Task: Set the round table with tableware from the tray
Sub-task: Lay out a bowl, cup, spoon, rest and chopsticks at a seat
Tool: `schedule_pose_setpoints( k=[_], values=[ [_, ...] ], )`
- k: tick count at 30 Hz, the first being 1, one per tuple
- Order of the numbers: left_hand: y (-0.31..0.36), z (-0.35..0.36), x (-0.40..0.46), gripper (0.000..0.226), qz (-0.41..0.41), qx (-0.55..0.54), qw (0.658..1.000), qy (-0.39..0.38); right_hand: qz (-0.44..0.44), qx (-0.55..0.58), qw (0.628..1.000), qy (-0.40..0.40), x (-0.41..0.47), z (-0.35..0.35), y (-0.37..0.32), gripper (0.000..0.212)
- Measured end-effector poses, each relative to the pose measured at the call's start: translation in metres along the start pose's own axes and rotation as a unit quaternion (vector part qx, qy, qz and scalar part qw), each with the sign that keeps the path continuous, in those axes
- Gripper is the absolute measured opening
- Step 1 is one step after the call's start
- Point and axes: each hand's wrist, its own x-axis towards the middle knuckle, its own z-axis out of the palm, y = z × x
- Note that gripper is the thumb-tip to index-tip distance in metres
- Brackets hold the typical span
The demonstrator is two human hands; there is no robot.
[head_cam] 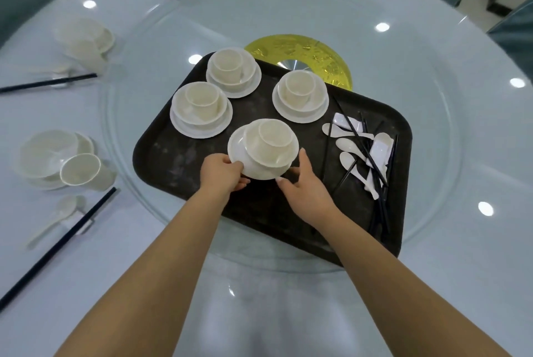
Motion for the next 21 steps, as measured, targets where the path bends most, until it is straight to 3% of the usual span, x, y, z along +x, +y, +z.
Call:
schedule_pose_setpoints(
  k=[5,12,16,21],
  values=[
    [-0.015,-0.018,-0.051,0.011,0.023,0.023,0.999,0.020,0.005,0.045,0.999,0.015,-0.032,-0.010,0.001,0.074],
    [-0.042,-0.044,-0.130,0.013,0.054,0.032,0.997,0.054,-0.019,0.089,0.996,0.012,-0.084,-0.011,0.007,0.032],
    [-0.078,-0.063,-0.169,0.003,0.050,0.003,0.996,0.074,-0.026,0.088,0.996,-0.020,-0.116,0.004,0.013,0.016],
    [-0.134,-0.086,-0.199,0.004,0.008,0.006,0.996,0.089,-0.011,0.070,0.993,-0.089,-0.154,0.033,0.019,0.014]
  ],
)
